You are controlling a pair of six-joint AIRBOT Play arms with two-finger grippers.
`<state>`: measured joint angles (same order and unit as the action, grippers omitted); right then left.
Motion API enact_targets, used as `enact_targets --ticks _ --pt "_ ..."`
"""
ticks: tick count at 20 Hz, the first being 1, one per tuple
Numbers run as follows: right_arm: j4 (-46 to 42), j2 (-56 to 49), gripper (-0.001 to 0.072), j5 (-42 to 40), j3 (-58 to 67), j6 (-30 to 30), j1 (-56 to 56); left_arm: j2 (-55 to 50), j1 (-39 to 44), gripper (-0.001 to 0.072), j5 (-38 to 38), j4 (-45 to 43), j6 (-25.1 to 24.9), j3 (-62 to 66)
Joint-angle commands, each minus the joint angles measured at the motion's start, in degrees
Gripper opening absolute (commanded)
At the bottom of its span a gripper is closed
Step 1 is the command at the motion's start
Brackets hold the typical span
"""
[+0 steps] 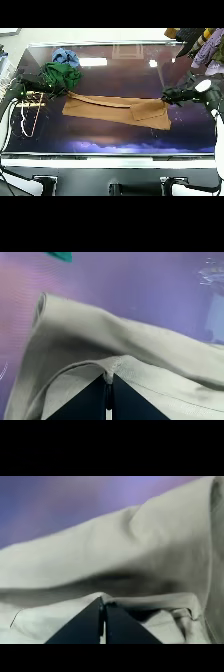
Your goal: Fold the clothes and pants, and hang the long-sleeved shirts on hangers.
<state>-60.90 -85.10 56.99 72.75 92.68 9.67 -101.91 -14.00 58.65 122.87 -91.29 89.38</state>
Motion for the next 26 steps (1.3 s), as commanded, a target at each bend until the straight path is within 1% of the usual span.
enact_targets --ticks 1,6,7,8,9,10,11,12,13,14,15,16,17,20,21,23,26 --pt "-0.87 -1.86 0.0028 -2.27 0.26 1.22 -0.07 -4.13 0.83 0.0013 -0.81 -0.44 0.48 2.75" --pt "-0.87 -5.20 0.0037 -1.42 0.26 1.20 -0.04 -7.43 1.60 0.0019 -0.83 -1.42 0.42 2.84" --pt "-0.85 -5.16 0.0122 -1.31 0.26 1.27 -0.02 -7.37 1.55 0.0084 -0.83 -1.44 0.24 2.84" --pt "-0.63 -4.85 0.0210 -0.57 0.31 1.75 0.20 -7.08 1.42 0.0204 -0.76 -1.44 0.20 2.86" --pt "-0.55 -4.52 0.0278 2.21 1.09 1.79 0.96 -6.45 1.14 0.0290 -0.48 -1.44 0.20 2.86" --pt "-0.76 -4.31 0.0392 6.10 2.60 0.87 2.34 -5.49 0.79 0.0324 -0.24 -1.64 0.20 2.89" --pt "-0.79 -3.91 0.0470 9.88 4.24 -0.66 4.35 -4.07 0.33 0.0325 -0.04 -2.62 0.20 2.89" --pt "-0.74 -3.37 0.0485 13.03 5.70 -2.75 7.13 -2.40 -0.09 0.0326 0.31 -3.96 0.20 2.89" --pt "-0.55 -2.99 0.0489 14.71 6.34 -4.39 9.94 -0.37 -0.35 0.0437 0.61 -5.95 0.13 2.89" --pt "0.28 -3.21 0.0505 16.72 6.40 -6.60 12.85 1.53 -0.55 0.0652 1.05 -8.11 0.02 2.89" --pt "1.01 -4.11 0.0558 19.17 6.38 -8.39 15.10 3.63 -0.57 0.0720 1.84 -9.73 0.02 2.89" --pt "2.08 -5.62 0.0603 21.90 6.38 -10.91 16.90 5.55 -0.57 0.0720 2.84 -11.23 0.00 2.89" --pt "3.39 -7.32 0.0613 23.58 6.38 -13.05 17.92 7.19 -0.55 0.0720 3.85 -12.46 0.02 2.89" --pt "5.99 -11.50 0.0620 22.43 6.40 -17.94 17.77 11.19 -0.57 0.0720 7.08 -15.23 0.00 2.89" --pt "7.30 -13.00 0.0655 22.40 6.40 -19.43 17.42 12.15 -0.57 0.0720 7.91 -15.85 0.02 2.86" --pt "10.21 -15.74 0.0655 22.08 6.40 -21.22 16.87 13.35 -0.57 0.0720 8.85 -16.44 0.02 2.86" --pt "11.04 -18.40 0.0655 21.16 6.40 -22.47 15.76 13.70 -0.55 0.0720 9.79 -16.46 0.02 2.84"
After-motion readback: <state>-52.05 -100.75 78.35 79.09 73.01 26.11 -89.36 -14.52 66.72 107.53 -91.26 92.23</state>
